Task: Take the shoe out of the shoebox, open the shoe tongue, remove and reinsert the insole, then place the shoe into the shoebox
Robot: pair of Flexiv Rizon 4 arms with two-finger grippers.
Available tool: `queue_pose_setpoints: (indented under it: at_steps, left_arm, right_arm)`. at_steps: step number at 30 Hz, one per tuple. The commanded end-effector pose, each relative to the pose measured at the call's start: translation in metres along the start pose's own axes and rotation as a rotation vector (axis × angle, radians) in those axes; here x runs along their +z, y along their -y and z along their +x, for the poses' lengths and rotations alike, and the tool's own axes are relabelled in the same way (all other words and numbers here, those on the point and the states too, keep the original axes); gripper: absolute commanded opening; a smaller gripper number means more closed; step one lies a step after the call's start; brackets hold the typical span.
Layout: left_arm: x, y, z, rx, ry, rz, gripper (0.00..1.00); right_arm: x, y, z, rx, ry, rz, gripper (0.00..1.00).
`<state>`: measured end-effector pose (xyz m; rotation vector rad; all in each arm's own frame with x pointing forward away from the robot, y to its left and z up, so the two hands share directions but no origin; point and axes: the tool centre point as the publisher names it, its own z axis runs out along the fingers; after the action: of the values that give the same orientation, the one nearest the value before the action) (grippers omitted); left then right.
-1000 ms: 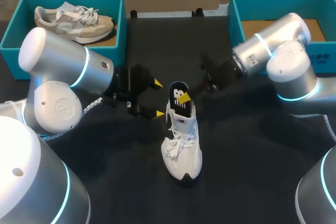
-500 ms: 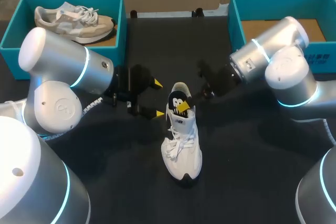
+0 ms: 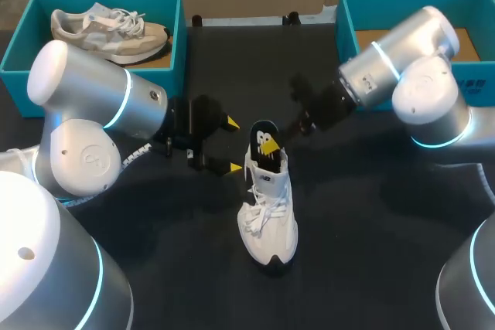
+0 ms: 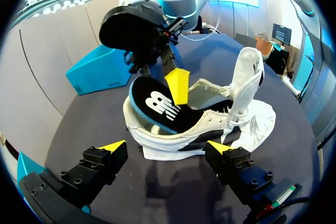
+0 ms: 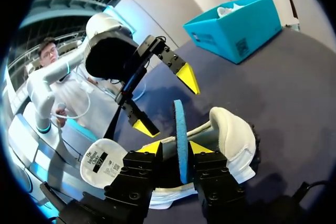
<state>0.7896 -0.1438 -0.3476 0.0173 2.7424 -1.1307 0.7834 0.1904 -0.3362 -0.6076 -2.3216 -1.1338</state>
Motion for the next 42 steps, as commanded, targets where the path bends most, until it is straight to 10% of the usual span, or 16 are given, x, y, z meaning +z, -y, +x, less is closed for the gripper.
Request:
queue_pose_setpoints:
  at_steps: [1,6,25,27,30,42]
  left_arm:
    - [0.000,0.000,0.001,0.000,0.002,0.000,1.00]
    - [0.000,0.000,0.001,0.000,0.002,0.000,1.00]
    - [0.000,0.000,0.001,0.000,0.002,0.000,1.00]
    - [0.000,0.000,0.001,0.000,0.002,0.000,1.00]
    - [0.000,0.000,0.001,0.000,0.002,0.000,1.00]
    - [0.000,0.000,0.001,0.000,0.002,0.000,1.00]
  right_arm:
    - [-0.001,-0.005,-0.005,-0.010,-0.001,0.007,0.31]
    - [-0.004,-0.011,-0.011,0.006,-0.016,0.003,0.00]
    - [-0.014,-0.016,-0.007,0.165,-0.128,0.033,0.00]
    - [-0.010,-0.014,-0.007,0.168,-0.133,0.050,0.24]
    - [-0.006,-0.010,-0.005,0.151,-0.122,0.076,0.32]
    - [0.005,0.002,-0.005,0.107,-0.023,0.169,0.31]
